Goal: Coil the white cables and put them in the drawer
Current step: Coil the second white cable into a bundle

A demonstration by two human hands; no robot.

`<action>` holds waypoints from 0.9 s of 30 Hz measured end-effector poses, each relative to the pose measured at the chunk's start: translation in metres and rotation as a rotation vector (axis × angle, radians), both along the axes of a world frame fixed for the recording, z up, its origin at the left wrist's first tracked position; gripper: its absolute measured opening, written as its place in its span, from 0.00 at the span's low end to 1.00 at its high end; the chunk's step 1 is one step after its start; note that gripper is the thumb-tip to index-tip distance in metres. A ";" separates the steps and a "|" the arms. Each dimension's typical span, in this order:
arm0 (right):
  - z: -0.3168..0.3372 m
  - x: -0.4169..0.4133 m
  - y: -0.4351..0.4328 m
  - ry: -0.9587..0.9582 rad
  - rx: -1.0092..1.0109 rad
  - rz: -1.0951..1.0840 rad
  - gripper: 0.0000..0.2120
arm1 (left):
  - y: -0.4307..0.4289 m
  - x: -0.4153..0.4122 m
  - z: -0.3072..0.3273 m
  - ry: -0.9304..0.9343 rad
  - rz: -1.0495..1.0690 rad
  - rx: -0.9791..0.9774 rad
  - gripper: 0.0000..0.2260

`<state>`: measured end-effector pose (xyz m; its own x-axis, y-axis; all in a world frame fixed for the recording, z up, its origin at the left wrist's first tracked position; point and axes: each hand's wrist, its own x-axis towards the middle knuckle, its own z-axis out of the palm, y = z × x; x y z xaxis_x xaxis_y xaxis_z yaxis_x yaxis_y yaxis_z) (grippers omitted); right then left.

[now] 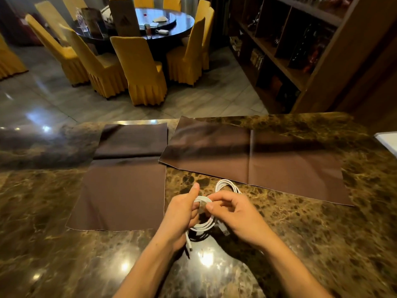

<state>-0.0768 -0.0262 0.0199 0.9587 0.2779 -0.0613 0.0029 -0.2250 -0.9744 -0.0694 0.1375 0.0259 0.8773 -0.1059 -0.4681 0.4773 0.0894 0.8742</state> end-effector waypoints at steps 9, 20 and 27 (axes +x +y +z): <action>-0.009 0.015 -0.032 0.015 -0.182 0.014 0.05 | 0.000 0.008 0.002 -0.257 -0.400 0.277 0.15; -0.006 0.033 -0.052 0.043 -0.208 0.270 0.05 | 0.006 -0.016 -0.005 -0.391 -0.380 0.577 0.09; -0.015 0.071 -0.074 -0.092 -0.425 0.024 0.06 | -0.002 -0.044 -0.002 -0.235 -0.010 0.322 0.07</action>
